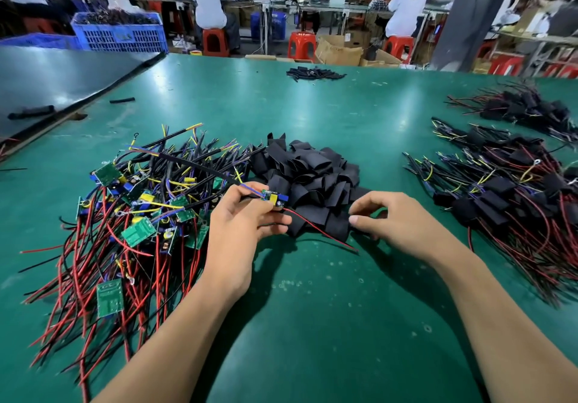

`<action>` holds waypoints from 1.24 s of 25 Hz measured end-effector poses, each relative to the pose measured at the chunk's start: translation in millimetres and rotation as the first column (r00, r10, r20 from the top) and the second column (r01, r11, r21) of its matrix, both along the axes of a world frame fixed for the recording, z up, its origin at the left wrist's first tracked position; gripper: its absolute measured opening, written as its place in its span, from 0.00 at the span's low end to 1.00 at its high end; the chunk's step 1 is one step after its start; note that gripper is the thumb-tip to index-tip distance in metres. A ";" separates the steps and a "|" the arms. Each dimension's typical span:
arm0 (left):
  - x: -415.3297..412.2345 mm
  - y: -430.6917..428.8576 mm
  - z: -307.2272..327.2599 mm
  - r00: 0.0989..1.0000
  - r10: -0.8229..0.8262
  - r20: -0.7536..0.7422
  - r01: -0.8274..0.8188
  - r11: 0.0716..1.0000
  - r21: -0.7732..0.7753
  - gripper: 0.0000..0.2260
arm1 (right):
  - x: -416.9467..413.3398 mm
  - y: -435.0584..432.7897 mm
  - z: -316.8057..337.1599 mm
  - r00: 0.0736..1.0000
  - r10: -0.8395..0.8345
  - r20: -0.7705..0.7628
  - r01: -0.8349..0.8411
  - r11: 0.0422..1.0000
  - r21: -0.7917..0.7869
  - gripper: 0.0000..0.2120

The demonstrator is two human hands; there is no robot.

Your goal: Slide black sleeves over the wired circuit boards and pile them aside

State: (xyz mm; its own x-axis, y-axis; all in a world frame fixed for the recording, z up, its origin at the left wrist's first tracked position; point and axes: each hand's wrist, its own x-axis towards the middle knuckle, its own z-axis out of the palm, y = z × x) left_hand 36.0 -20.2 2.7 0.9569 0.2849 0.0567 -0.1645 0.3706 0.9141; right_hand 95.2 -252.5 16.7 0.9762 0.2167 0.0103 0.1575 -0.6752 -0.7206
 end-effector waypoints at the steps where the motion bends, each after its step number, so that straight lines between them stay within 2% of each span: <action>1: 0.5 0.1 -0.4 1.000 0.000 -0.005 0.000 1.000 -0.004 0.09 | 0.0 -0.3 0.4 0.999 -0.009 0.032 0.010 0.999 -0.039 0.08; 3: 1.2 -0.5 -0.9 1.000 -0.002 -0.022 0.002 1.000 0.008 0.09 | 0.8 -4.0 4.1 0.998 -0.039 0.043 0.043 0.994 -0.099 0.15; 6: 1.9 -1.8 -1.2 0.999 -0.012 -0.052 0.013 1.000 0.028 0.08 | 2.0 -9.8 6.3 0.998 -0.004 -0.063 -0.010 0.976 -0.216 0.28; 8: 2.7 -2.0 -0.8 0.998 -0.014 -0.067 0.015 1.000 0.015 0.08 | 2.1 -9.6 3.3 0.999 0.017 -0.048 -0.028 0.971 -0.239 0.25; 11: 3.1 -1.7 -0.9 0.998 -0.015 -0.065 0.014 1.000 -0.005 0.06 | 1.8 -7.6 0.3 0.999 -0.048 0.009 0.049 0.986 -0.161 0.20; 14: 2.4 -3.0 -0.2 1.000 -0.002 -0.015 0.002 1.000 -0.029 0.04 | 3.9 -10.4 2.6 0.986 -0.165 0.026 0.163 0.985 0.053 0.19; 16: 2.7 -3.7 1.7 0.999 0.030 0.020 -0.029 0.998 -0.057 0.05 | 3.8 -12.5 4.6 0.986 -0.164 -0.009 0.162 0.966 0.199 0.21; 18: 3.4 -3.7 3.0 0.995 0.091 0.042 -0.087 0.993 -0.080 0.06 | 4.2 -15.0 4.8 0.991 -0.135 -0.006 0.132 0.955 0.264 0.17; 20: 4.0 -3.5 3.1 0.989 0.142 0.045 -0.138 0.986 -0.090 0.08 | 4.4 -17.1 4.1 0.994 -0.110 0.006 0.105 0.964 0.245 0.13; 23: 3.8 -4.7 2.8 0.986 0.162 0.037 -0.157 0.982 -0.103 0.07 | 4.1 -20.3 1.9 0.997 -0.080 -0.007 0.080 0.986 0.150 0.20; 24: 3.8 -5.0 3.1 0.986 0.163 0.036 -0.158 0.981 -0.109 0.07 | 4.3 -21.2 1.6 0.998 -0.059 -0.016 0.060 0.989 0.134 0.19; 27: 3.4 -5.8 4.9 0.984 0.171 0.041 -0.164 0.978 -0.132 0.07 | 4.8 -22.7 -1.0 0.999 0.000 -0.050 0.007 0.991 0.131 0.15; 31: 3.1 -6.3 5.8 0.982 0.182 0.043 -0.174 0.975 -0.138 0.07 | 4.7 -23.8 -0.6 0.994 0.038 -0.102 -0.022 0.988 0.152 0.19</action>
State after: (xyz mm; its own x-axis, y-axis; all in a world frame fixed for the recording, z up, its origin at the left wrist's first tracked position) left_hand 39.2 -26.4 8.5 0.8865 0.4590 0.0579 -0.2874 0.4483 0.8464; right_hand 99.9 -276.3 16.1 0.9666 0.2500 -0.0570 0.0946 -0.5540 -0.8271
